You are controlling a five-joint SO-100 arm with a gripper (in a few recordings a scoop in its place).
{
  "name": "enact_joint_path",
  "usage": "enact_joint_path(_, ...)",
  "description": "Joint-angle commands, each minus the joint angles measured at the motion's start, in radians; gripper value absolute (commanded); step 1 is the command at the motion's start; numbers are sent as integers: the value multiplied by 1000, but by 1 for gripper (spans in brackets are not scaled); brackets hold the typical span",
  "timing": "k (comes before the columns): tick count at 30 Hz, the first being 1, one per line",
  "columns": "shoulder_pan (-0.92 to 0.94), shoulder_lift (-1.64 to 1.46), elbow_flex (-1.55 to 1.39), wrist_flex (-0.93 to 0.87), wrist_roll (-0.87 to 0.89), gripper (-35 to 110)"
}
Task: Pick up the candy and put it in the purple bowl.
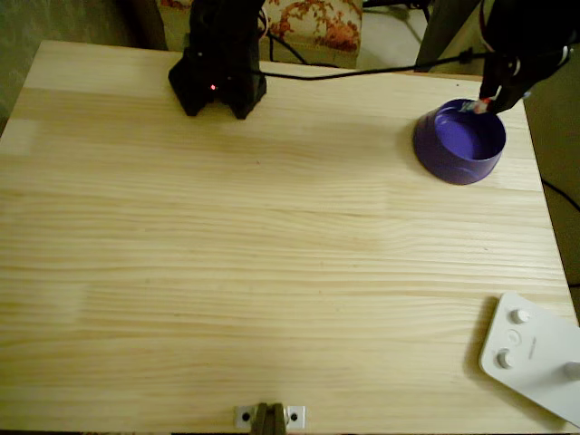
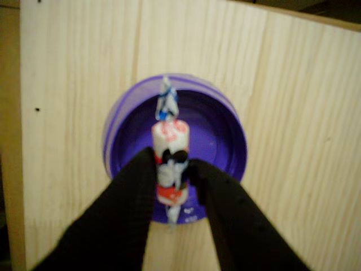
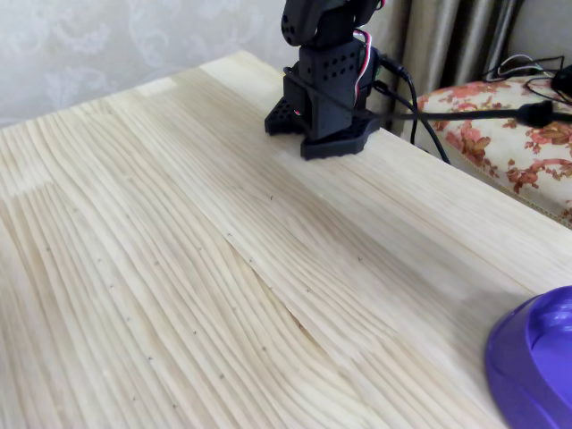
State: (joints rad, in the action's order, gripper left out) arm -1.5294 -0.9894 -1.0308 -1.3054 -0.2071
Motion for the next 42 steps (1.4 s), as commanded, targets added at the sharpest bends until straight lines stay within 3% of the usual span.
enact_joint_path(1, -6, -63, 32, -6, -43, 5)
enact_joint_path(12, -3, -89, -35, -8, -71, 22)
enact_joint_path(24, 41, -207, -84, -9, -67, 23)
enact_joint_path(29, 95, -362, -163, -52, -97, 0)
enact_joint_path(42, 356, -937, -595, -216, -238, 0)
